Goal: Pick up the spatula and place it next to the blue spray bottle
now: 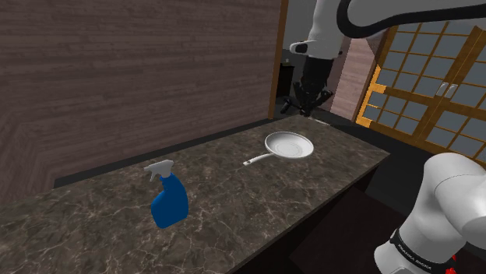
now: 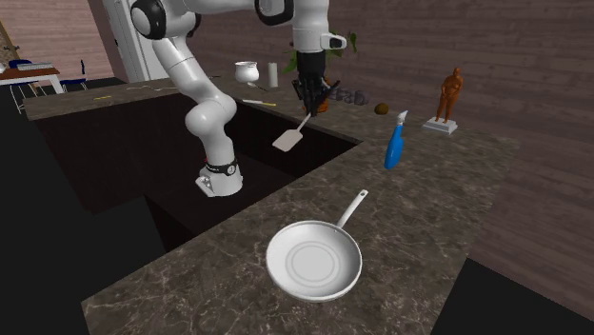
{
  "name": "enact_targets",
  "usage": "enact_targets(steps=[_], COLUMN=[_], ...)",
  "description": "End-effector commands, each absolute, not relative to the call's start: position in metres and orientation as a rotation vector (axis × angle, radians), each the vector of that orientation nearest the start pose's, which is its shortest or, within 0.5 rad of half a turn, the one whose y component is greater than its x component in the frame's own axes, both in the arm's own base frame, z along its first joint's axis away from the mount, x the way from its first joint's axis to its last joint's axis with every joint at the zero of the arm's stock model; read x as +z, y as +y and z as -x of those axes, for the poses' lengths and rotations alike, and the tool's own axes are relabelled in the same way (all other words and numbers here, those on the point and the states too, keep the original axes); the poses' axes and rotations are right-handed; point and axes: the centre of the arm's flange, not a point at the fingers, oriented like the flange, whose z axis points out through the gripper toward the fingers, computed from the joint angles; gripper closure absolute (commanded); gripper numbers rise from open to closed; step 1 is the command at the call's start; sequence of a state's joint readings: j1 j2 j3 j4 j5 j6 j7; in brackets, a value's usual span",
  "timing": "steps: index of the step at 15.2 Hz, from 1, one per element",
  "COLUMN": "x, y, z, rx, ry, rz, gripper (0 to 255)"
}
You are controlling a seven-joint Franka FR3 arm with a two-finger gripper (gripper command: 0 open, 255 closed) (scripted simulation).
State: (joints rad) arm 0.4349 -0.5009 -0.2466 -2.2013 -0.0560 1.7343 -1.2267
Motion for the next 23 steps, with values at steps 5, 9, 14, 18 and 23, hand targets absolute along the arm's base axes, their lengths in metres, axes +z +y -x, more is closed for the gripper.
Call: enact_targets(steps=[5, 9, 14, 18, 23], x=[0.571, 0.571, 0.571, 0.571, 0.571], y=[0.135, 0.187, 0.253, 0.306, 0.372], z=[-0.401, -0.397, -0.393, -0.389, -0.385], rx=[-0.077, -0.077, -0.077, -0.077, -0.077], ry=[-2.054, -2.054, -2.054, -2.054, -2.054], rz=[2.317, 2.317, 2.317, 2.317, 2.317], gripper=[255, 255, 255, 255, 255])
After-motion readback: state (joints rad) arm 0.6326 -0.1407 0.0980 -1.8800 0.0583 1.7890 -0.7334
